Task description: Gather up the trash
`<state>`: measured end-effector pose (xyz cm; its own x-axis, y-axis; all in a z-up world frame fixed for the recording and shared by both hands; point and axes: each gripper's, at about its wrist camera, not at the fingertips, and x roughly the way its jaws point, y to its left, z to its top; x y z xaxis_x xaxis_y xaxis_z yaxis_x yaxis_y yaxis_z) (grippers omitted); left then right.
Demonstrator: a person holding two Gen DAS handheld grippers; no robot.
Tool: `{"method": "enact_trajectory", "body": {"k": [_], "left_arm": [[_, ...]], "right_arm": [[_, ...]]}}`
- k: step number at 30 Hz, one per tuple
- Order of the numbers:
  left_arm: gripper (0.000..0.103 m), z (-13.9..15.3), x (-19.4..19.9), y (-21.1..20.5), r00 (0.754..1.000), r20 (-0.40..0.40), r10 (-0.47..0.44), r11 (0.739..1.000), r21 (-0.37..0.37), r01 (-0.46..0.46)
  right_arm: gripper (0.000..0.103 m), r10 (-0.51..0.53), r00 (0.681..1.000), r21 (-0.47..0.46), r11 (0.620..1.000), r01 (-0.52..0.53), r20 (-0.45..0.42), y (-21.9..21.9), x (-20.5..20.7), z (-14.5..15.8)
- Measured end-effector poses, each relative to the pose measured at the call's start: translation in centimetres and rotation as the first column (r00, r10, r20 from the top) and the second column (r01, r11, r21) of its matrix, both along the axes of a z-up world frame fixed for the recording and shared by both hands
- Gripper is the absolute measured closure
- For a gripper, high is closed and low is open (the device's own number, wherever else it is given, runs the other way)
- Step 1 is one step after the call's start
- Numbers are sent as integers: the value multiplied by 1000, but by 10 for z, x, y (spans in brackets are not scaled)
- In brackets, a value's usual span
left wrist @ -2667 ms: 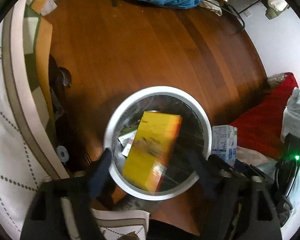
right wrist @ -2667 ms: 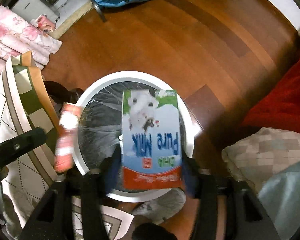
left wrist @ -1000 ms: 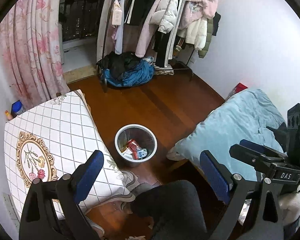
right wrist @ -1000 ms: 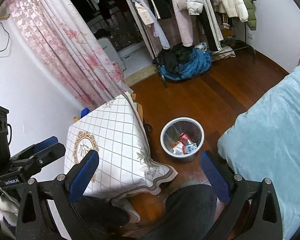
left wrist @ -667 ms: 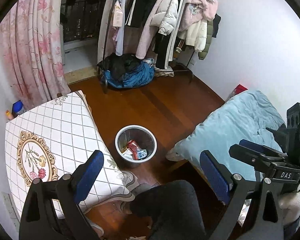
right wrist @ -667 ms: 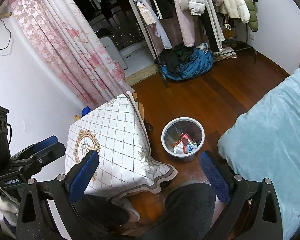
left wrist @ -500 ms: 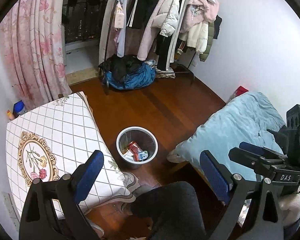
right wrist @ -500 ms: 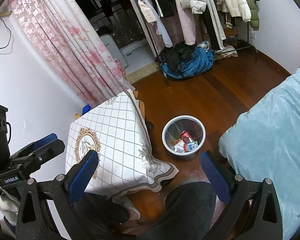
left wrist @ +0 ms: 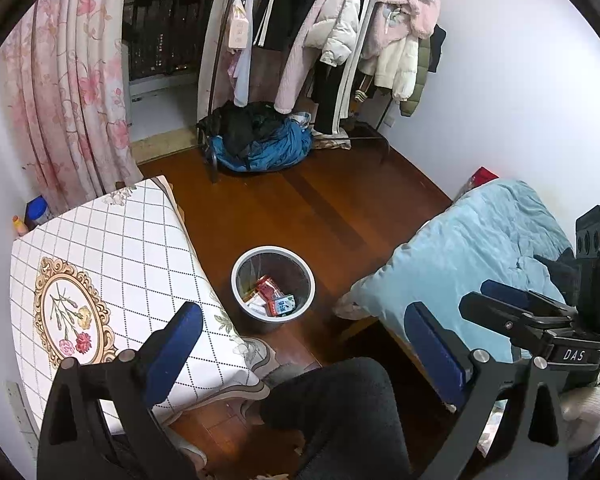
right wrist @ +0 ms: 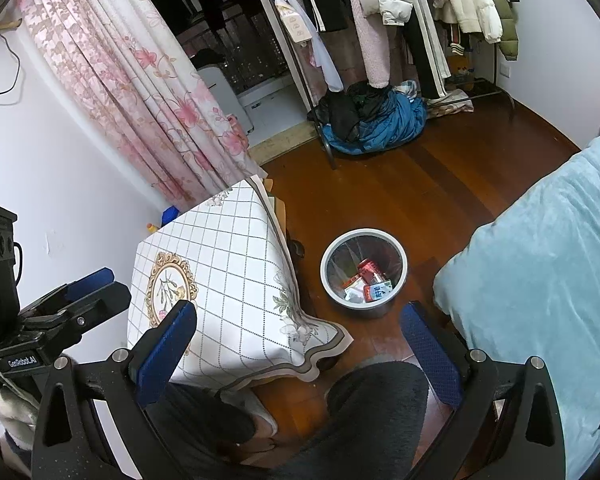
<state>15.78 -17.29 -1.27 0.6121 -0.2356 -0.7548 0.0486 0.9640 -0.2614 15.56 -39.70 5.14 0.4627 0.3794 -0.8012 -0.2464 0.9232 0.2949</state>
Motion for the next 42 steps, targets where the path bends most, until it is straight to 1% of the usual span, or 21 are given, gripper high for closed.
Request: {"method": "enact_trajectory", "body": {"k": [6, 21, 42], "left_arm": [[0, -2, 1, 0, 1000, -19, -2, 1000, -5, 2], [0, -1, -1, -3, 1000, -17, -25, 999, -22, 25], [0, 2, -2, -5, 1000, -16, -26, 999, -31, 26]], "right_arm": [[0, 8, 1000, 1, 1000, -8, -7, 0, 0, -1], [0, 23, 1000, -6, 1000, -23, -20, 3, 0, -5], [0, 38, 999, 3, 999, -38, -27, 4, -2, -3]]}}
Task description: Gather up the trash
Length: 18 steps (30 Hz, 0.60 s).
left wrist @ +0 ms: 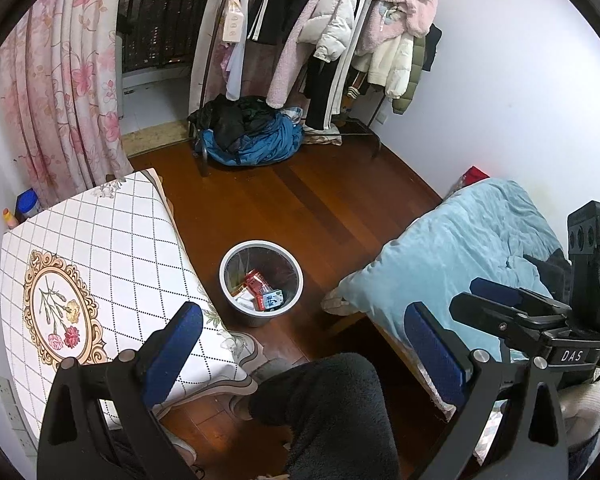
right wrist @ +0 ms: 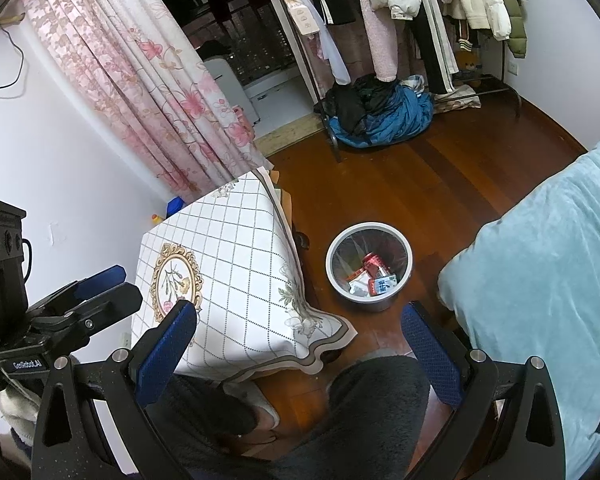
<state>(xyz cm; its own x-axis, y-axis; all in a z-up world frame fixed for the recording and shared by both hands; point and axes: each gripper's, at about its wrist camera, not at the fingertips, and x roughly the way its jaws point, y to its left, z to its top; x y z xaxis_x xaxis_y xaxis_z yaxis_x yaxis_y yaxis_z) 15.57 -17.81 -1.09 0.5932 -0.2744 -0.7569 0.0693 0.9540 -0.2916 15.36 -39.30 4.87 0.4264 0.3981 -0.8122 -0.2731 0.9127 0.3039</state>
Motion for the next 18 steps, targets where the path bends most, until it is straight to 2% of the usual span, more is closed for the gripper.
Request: {"method": "enact_trajectory", "body": {"k": [18], "left_arm": [[0, 2, 2, -2, 1000, 2, 5, 1000, -4, -5]], "right_arm": [[0, 10, 1000, 8, 1000, -10, -3, 0, 2, 4]]}}
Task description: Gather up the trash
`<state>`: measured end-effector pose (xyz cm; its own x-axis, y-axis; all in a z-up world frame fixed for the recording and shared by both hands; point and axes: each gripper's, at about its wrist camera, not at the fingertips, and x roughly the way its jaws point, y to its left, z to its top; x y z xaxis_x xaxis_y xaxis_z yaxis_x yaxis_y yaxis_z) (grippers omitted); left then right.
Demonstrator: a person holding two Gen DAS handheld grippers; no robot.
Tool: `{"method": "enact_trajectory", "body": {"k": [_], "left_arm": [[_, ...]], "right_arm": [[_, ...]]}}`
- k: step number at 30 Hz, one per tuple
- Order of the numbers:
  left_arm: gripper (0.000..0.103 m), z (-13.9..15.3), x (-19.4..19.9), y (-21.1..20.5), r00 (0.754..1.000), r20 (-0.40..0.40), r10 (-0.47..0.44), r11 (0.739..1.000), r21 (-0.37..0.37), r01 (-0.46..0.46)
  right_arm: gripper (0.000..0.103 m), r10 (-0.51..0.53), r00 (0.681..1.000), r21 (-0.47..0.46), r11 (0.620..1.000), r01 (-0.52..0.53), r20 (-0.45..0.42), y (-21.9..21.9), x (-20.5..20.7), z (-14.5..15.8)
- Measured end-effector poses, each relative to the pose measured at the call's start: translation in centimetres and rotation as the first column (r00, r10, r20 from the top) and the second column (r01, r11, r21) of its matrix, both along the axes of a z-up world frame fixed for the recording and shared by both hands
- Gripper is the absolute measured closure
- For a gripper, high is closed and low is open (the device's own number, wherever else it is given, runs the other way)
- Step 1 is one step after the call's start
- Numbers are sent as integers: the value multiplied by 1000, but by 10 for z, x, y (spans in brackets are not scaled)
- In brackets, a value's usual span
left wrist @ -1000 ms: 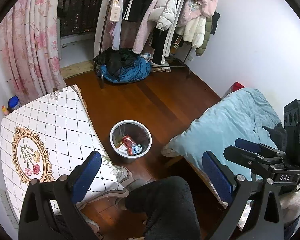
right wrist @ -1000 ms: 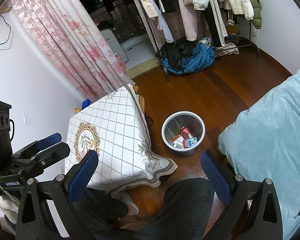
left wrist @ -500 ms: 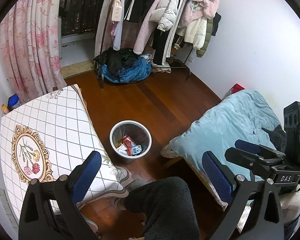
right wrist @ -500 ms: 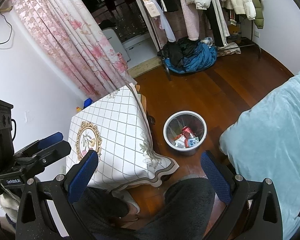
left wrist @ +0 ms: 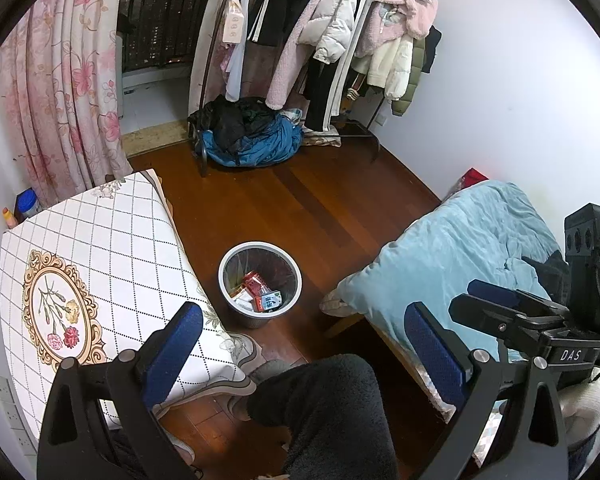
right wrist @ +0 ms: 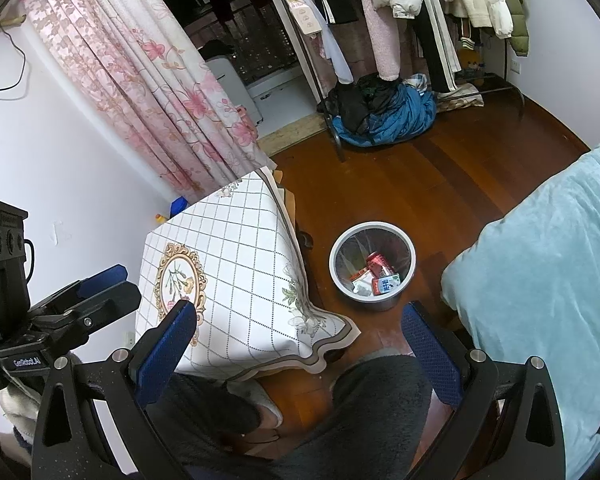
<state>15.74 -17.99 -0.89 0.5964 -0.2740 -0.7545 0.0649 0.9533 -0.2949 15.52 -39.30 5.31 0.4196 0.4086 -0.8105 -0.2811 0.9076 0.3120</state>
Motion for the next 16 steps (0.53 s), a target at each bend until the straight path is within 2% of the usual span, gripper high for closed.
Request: {"method": "enact_trajectory", "body": {"k": [16], "left_arm": [[0, 7, 2, -7, 1000, 6, -2, 1000, -14, 2]], "right_arm": [[0, -3, 1000, 3, 1000, 3, -2, 0, -1, 1]]}}
